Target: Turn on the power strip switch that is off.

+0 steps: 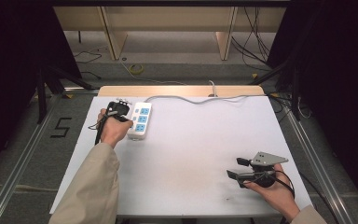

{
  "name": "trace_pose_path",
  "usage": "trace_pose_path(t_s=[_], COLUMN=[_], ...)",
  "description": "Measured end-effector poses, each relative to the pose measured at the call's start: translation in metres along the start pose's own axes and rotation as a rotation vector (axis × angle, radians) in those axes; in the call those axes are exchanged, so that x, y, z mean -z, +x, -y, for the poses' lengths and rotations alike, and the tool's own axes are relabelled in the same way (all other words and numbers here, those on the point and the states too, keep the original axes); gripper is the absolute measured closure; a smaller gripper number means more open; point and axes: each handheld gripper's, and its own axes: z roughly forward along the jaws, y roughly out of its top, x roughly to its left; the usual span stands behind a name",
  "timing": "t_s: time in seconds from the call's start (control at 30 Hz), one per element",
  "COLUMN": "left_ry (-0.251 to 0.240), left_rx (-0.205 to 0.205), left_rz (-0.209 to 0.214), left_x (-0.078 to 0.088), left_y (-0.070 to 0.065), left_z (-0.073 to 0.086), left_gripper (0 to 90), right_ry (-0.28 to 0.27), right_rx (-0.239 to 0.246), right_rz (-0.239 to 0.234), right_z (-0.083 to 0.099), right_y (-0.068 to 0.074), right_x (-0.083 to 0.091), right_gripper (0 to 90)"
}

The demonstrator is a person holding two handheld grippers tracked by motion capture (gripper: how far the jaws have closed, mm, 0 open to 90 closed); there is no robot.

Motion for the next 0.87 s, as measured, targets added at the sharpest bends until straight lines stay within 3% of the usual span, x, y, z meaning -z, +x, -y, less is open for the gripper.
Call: trace_pose_path(t_s=[0.1,0.17,0.3,0.43,0.57,0.77,0.83,0.87], left_ry=[-0.021,-0.076,-0.173,-0.222,-0.251,-0.289,-0.293,-0.295], left_rx=[0.007,0.009,-0.055,-0.097,-0.122,-0.123,-0.132,-0.139], left_rz=[0.028,0.064,0.176,0.228,0.244,0.268,0.234,0.192], left_x=[0.006,0.012,0.023,0.031,0.037,0.044,0.043,0.042], left_y=[-0.003,-0.006,-0.018,-0.031,-0.044,-0.055,-0.055,-0.053], left_z=[0.008,0.017,0.046,0.077,0.105,0.126,0.131,0.133], left_gripper=[66.4,57.7,41.5,32.3,30.1,28.7,28.1,27.8], right_ry=[0.001,0.002,0.002,0.005,0.004,0.001,-0.001,-0.002], right_rx=[-0.003,-0.003,-0.006,-0.002,-0.003,-0.003,-0.002,-0.003], right_rz=[0.000,-0.001,-0.004,-0.004,-0.005,-0.003,-0.002,-0.002], right_z=[0.000,0.000,0.001,0.000,0.000,0.000,0.000,0.000], right_y=[0.000,0.000,0.000,0.001,0.001,0.001,0.001,0.001], right_x=[0.001,0.001,0.000,0.000,-0.001,0.000,0.000,0.000], right_gripper=[33.4,33.3,33.3,33.3,33.3,33.3,33.3,33.3])
